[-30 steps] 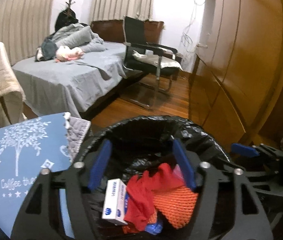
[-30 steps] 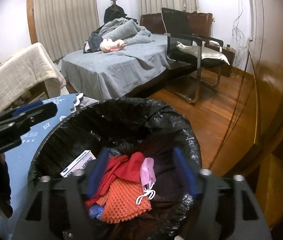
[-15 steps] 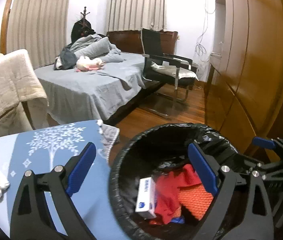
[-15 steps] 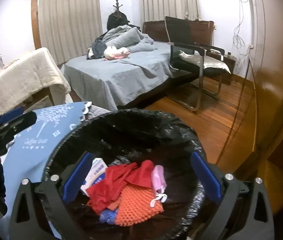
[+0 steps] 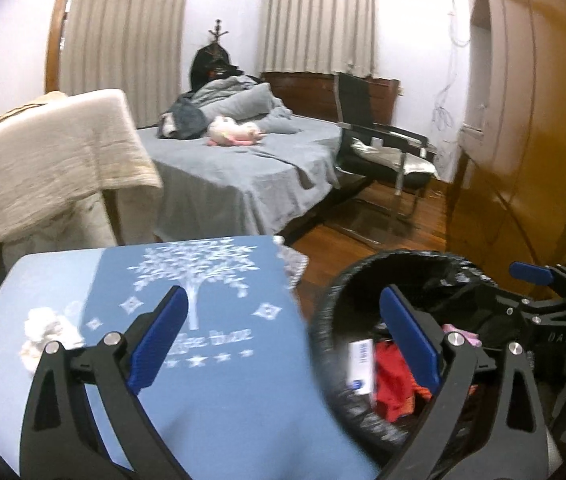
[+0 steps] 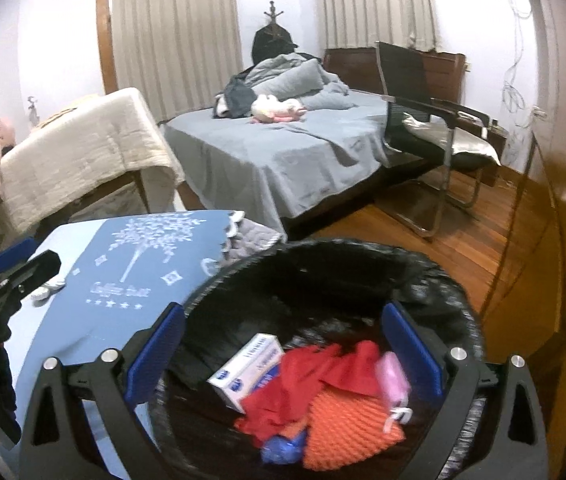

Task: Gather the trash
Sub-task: 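Withdraw both tools from the bin and move the left tool toward the white tissue wad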

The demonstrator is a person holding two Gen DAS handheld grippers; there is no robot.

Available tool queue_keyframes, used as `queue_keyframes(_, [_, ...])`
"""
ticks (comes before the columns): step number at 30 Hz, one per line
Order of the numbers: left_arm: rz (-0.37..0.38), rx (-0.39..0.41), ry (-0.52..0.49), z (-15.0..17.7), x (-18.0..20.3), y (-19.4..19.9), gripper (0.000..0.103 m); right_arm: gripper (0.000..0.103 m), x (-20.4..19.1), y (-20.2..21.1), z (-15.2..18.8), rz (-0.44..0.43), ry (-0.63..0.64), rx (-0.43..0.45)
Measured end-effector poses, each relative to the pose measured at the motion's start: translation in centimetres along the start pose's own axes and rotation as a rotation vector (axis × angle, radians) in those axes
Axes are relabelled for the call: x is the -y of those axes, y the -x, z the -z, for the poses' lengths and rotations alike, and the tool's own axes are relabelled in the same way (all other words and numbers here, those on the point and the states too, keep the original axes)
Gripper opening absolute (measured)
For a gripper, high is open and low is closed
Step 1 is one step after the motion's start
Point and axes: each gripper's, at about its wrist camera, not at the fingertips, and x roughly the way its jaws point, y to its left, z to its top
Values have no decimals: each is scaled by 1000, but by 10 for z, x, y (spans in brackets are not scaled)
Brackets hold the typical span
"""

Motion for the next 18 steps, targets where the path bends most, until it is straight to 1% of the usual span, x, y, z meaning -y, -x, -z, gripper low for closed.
queue_keyframes(9, [-158,-8,43,17,-73,21,95,97,-66,-29,-11,-75,61,-9])
queue_keyframes(15, [-305,-39,102,33,-147,28,95,97,-113,-56,-14,-135,86,-11])
queue_keyframes(18, [-362,-61,128,40,-179,28,95,97,-138,-71,-14,-159,108,-26])
